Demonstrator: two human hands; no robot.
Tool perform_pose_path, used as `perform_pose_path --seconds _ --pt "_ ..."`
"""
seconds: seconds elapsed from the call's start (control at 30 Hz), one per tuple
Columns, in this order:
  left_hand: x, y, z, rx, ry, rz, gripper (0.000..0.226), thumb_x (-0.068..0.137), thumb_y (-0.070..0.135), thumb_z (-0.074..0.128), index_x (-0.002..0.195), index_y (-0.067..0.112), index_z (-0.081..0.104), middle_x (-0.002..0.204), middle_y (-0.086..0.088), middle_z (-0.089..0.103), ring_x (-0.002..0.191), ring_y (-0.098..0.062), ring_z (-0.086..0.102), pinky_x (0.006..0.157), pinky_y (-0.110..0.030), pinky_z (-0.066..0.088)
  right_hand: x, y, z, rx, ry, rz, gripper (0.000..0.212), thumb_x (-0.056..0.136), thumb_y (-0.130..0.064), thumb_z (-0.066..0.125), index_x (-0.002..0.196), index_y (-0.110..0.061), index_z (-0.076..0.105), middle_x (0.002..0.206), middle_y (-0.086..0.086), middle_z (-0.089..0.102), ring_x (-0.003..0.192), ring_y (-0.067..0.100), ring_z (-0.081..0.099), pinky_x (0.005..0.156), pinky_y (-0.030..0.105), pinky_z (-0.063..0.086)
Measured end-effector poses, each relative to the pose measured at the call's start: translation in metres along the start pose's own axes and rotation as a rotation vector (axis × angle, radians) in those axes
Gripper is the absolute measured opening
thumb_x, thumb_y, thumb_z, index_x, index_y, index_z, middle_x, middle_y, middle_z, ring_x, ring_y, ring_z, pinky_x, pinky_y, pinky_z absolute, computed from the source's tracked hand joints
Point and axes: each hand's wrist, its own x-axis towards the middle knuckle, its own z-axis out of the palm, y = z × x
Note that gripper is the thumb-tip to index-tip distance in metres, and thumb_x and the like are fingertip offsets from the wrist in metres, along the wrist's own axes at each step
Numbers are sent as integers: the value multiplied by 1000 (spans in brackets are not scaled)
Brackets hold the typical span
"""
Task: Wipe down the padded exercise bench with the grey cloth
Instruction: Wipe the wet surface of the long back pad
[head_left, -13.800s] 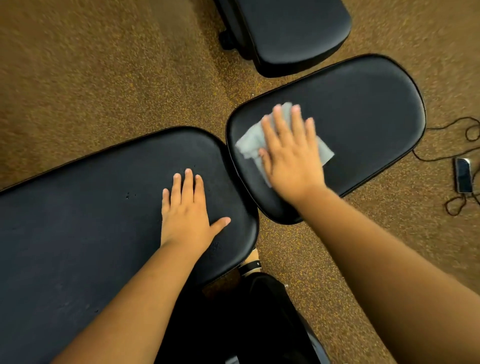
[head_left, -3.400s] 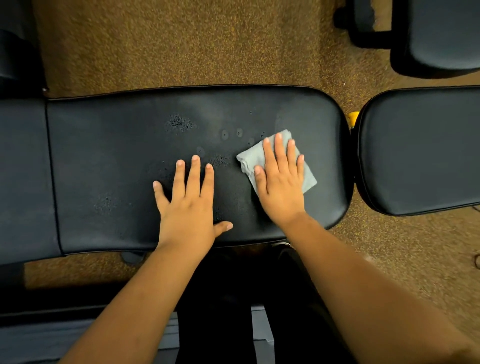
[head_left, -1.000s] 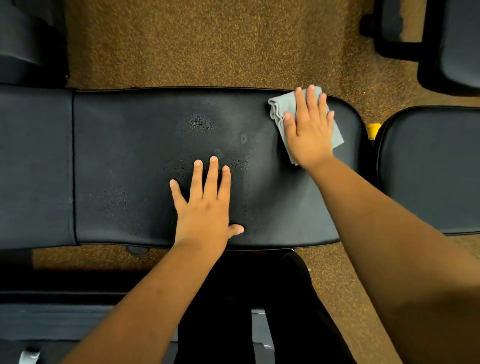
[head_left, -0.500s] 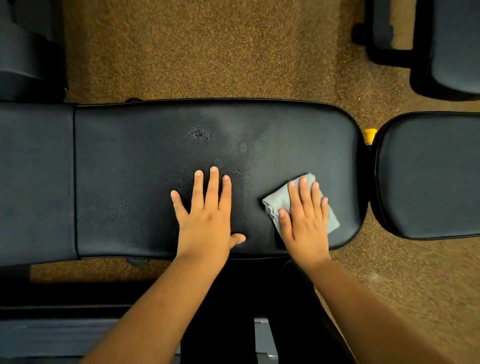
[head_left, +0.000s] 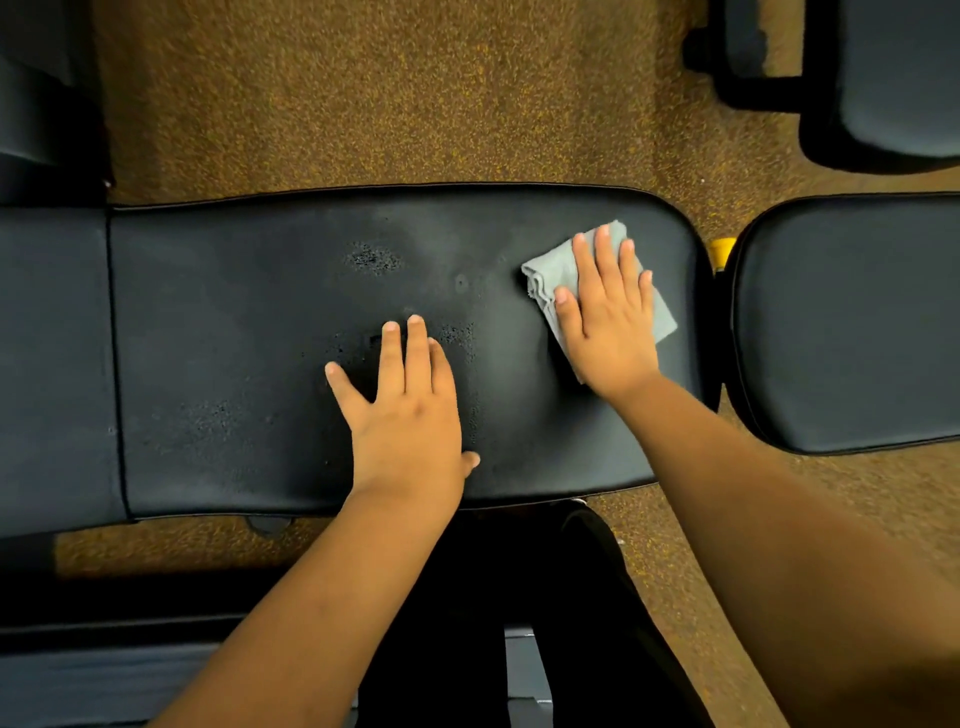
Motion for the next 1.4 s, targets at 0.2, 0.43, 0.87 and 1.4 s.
perform_pose_path --seconds 0.2,0.43,0.87,1.4 --pt "22 32 -13 -83 133 179 101 85 61 56 152 8 1 161 -12 -9 148 -29 -3 117 -53 10 -90 19 19 50 -17 33 60 102 -49 20 157 -26 9 165 -1 2 152 28 -1 120 52 5" --pt "39 52 -4 -99 113 296 93 89 49 59 152 6 5 161 -11 0 148 -27 4 118 -39 14 -130 42 20 80 -31 55 60 102 -53 17 155 -29 4 163 -7 -5 151 20 -10 120 43 -3" --pt "38 60 -1 -97 102 243 94 88 48 63 152 8 8 161 -9 1 148 -26 6 117 -37 19 -16 70 -13 58 20 117 70 96 -54 14 156 -19 15 164 8 9 150 35 2 119 53 4" --pt "37 62 1 -87 87 222 94 90 47 60 153 7 1 162 -8 -3 149 -26 3 118 -38 17 -35 70 -4 11 31 86 63 100 -47 22 155 -17 23 163 10 15 149 38 9 119 54 10"
